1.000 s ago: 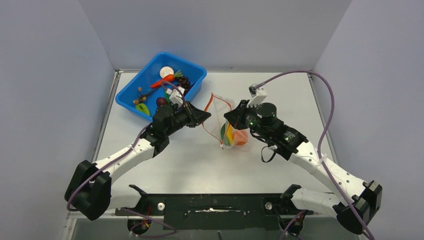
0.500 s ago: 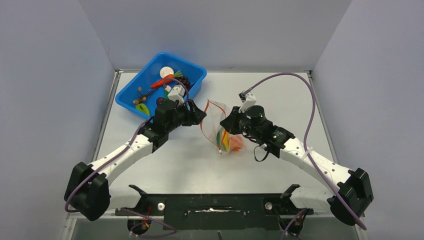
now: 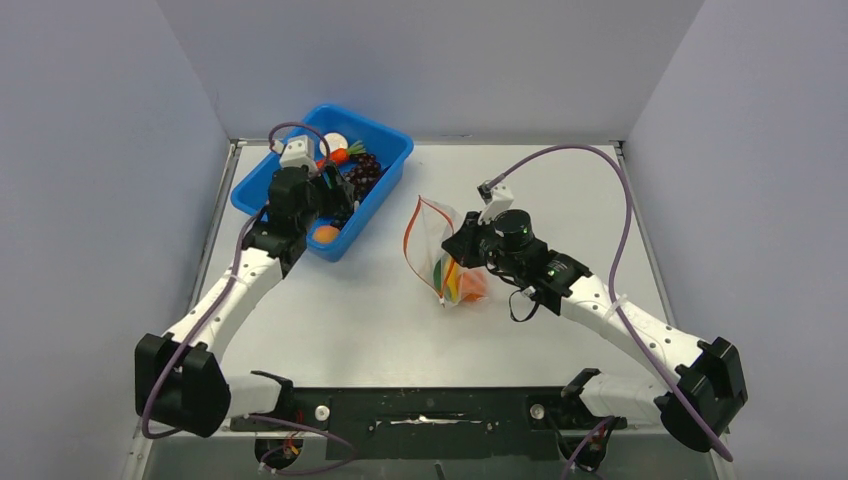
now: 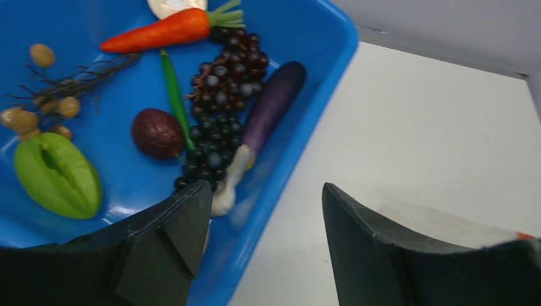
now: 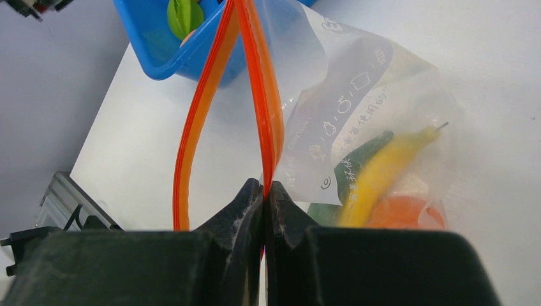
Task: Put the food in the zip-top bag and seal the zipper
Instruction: Pick up the fake fruit from the bin, then place the fake fruit in the zipper food storage bag.
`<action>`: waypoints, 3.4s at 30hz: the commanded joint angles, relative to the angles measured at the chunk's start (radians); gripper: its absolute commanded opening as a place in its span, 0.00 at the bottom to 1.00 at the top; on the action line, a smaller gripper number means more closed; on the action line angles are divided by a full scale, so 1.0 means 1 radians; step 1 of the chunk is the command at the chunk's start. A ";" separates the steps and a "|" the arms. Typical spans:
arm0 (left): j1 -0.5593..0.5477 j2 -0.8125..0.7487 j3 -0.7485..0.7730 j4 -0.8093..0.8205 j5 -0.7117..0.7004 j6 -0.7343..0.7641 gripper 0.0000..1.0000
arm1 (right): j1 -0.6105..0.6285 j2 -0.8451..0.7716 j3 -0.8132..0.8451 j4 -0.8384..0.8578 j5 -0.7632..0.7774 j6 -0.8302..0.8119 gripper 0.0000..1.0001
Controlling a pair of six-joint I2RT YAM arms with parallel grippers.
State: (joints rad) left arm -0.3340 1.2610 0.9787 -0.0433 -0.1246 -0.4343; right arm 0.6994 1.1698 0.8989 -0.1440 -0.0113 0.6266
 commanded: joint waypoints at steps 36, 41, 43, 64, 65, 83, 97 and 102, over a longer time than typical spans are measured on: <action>0.257 0.757 0.528 -0.211 0.085 0.138 0.61 | -0.029 -0.083 0.059 0.019 -0.036 -0.034 0.00; 0.257 0.799 0.553 -0.235 0.076 0.152 0.59 | -0.032 -0.091 0.064 0.014 -0.025 -0.037 0.00; 0.257 0.806 0.558 -0.241 0.076 0.154 0.56 | -0.032 -0.090 0.066 0.012 -0.025 -0.038 0.00; 0.256 0.573 0.484 -0.259 0.103 0.129 0.34 | -0.031 -0.084 0.056 0.019 -0.043 -0.007 0.00; 0.256 0.556 0.474 -0.257 0.103 0.128 0.33 | -0.031 -0.083 0.056 0.018 -0.044 -0.006 0.00; 0.251 0.129 0.145 -0.053 0.365 0.017 0.32 | -0.029 -0.055 0.067 0.006 -0.071 0.042 0.00; 0.206 -0.190 -0.151 0.212 0.745 -0.185 0.32 | -0.035 0.009 0.114 0.015 -0.090 0.071 0.00; 0.151 -0.264 -0.199 0.268 0.779 -0.234 0.32 | -0.036 0.025 0.129 0.015 -0.093 0.074 0.00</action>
State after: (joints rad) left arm -0.1471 1.0573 0.7952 0.0914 0.5564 -0.5964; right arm 0.6682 1.1904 0.9657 -0.1864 -0.0891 0.6903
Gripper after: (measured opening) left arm 0.506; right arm 0.032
